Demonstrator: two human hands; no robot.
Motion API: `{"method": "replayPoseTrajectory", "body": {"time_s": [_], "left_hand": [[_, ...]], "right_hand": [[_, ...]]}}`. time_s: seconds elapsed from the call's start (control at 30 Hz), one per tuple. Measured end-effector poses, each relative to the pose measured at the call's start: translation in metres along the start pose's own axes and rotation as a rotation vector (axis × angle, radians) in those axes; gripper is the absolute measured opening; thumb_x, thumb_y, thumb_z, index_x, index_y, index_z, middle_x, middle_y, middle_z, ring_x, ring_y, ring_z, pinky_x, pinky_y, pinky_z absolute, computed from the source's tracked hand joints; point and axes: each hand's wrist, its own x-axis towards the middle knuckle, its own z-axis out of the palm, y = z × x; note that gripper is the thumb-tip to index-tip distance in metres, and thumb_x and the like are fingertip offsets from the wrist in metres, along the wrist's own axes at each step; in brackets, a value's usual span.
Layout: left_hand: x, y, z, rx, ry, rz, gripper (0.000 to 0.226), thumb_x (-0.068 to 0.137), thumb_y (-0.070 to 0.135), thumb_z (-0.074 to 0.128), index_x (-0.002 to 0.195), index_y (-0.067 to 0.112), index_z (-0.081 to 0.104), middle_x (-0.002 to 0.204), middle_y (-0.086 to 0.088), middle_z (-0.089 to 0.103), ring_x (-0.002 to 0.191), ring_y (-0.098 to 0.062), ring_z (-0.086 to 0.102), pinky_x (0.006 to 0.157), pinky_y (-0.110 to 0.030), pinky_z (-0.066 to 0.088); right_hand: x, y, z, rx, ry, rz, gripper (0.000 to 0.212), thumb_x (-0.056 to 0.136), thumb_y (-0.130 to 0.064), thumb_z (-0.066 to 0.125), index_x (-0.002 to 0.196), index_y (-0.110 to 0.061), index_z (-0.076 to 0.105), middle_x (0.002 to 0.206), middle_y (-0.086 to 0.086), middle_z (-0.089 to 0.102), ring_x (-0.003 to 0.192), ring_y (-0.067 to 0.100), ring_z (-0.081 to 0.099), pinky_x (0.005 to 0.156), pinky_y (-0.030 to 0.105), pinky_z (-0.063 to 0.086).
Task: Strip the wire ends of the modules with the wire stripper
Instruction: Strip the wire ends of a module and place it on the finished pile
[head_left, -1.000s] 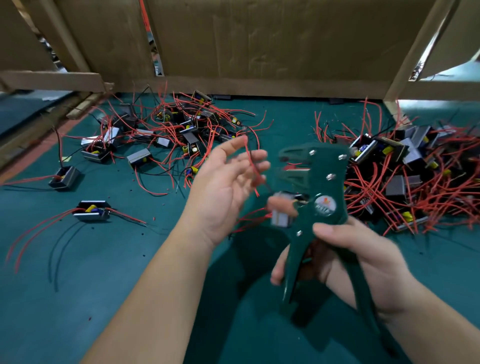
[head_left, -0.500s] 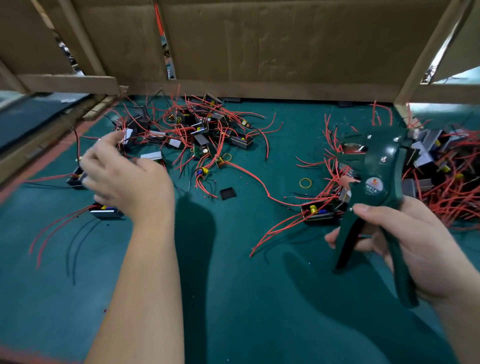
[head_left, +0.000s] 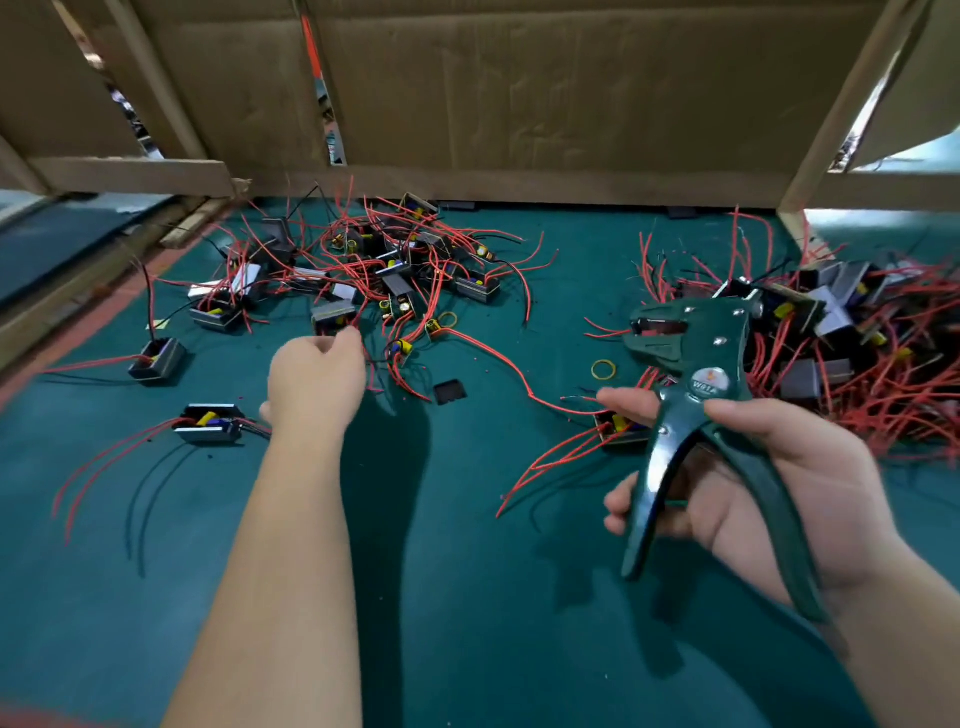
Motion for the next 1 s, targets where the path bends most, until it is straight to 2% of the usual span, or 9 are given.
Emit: {"method": "replayPoseTrajectory", "body": {"time_s": [0.07,0.13,0.23,0.33,0.43,0.63,0.77,0.9,1.0], "left_hand": [[-0.002,0.006,-0.002,-0.403,-0.022,-0.052,0.023,0.088,0.029,0.055,0.068,0.016,0.055,0.071,0.000,0.060,0.072,-0.024,0.052,0.064,-0.030,0.037],[-0.004,0.012,-0.006,-0.760,-0.065,-0.067,0.015,0.089,0.020,0.056,0.075,0.017,0.062,0.067,0.011,0.068,0.071,-0.011,0.064,0.065,-0.024,0.039],[-0.010,0.020,-0.009,-1.161,-0.256,0.025,0.014,0.091,0.006,0.054,0.089,0.009,0.068,0.075,0.006,0.073,0.079,-0.006,0.068,0.069,-0.015,0.045],[-0.024,0.027,-0.010,-1.241,-0.544,0.151,0.025,0.087,0.000,0.051,0.087,0.007,0.075,0.084,-0.003,0.074,0.082,-0.006,0.068,0.070,-0.015,0.050],[-0.042,0.029,-0.008,-1.187,-0.877,0.239,0.022,0.080,0.009,0.058,0.089,0.011,0.078,0.089,-0.003,0.075,0.085,-0.005,0.069,0.071,-0.015,0.052],[-0.071,0.030,0.007,-1.029,-1.324,0.353,0.034,0.072,0.023,0.075,0.102,0.008,0.074,0.098,-0.006,0.074,0.099,-0.015,0.068,0.085,-0.024,0.053],[-0.077,0.035,0.009,-0.947,-1.231,0.268,0.024,0.071,0.009,0.075,0.095,0.010,0.076,0.087,-0.006,0.075,0.087,-0.011,0.071,0.071,-0.020,0.055],[-0.075,0.036,0.013,-0.818,-0.995,0.262,0.014,0.080,0.006,0.064,0.087,0.009,0.076,0.061,0.002,0.065,0.056,-0.004,0.062,0.046,-0.014,0.046],[-0.075,0.036,0.017,-0.707,-0.876,0.267,0.022,0.088,-0.001,0.058,0.083,0.013,0.075,0.051,0.000,0.056,0.047,-0.006,0.052,0.043,-0.015,0.042]], "right_hand": [[0.005,0.003,0.000,0.015,0.115,-0.029,0.074,0.057,-0.027,0.059,0.123,0.007,0.055,0.099,0.030,0.056,0.059,0.042,0.062,0.057,0.053,0.054],[0.007,0.003,-0.001,0.024,0.179,-0.072,0.066,0.065,-0.024,0.050,0.122,0.008,0.052,0.108,0.029,0.058,0.058,0.042,0.062,0.055,0.053,0.054],[0.005,0.000,-0.002,0.034,0.167,-0.111,0.059,0.061,-0.027,0.055,0.110,0.005,0.060,0.105,0.026,0.058,0.058,0.042,0.062,0.055,0.053,0.054],[0.002,-0.002,-0.004,0.075,0.064,-0.118,0.065,0.052,-0.031,0.065,0.105,0.005,0.068,0.112,0.026,0.060,0.061,0.042,0.063,0.060,0.052,0.055],[0.000,-0.005,-0.008,0.230,-0.186,-0.089,0.062,0.066,-0.028,0.069,0.117,0.005,0.061,0.120,0.023,0.061,0.071,0.041,0.063,0.067,0.048,0.054],[-0.001,-0.006,-0.003,0.353,-0.431,-0.010,0.053,0.087,-0.027,0.047,0.129,0.006,0.046,0.123,0.022,0.052,0.089,0.044,0.057,0.084,0.052,0.042],[-0.001,-0.006,0.004,0.407,-0.445,-0.001,0.052,0.092,-0.020,0.040,0.133,0.012,0.040,0.131,0.027,0.049,0.103,0.044,0.053,0.094,0.053,0.038],[0.000,-0.007,0.003,0.341,-0.405,-0.018,0.053,0.088,-0.022,0.047,0.131,0.009,0.044,0.123,0.025,0.054,0.093,0.043,0.055,0.087,0.053,0.043],[0.001,-0.006,0.001,0.319,-0.403,-0.054,0.053,0.084,-0.022,0.056,0.127,0.009,0.049,0.123,0.025,0.054,0.087,0.043,0.058,0.081,0.052,0.048]]}}
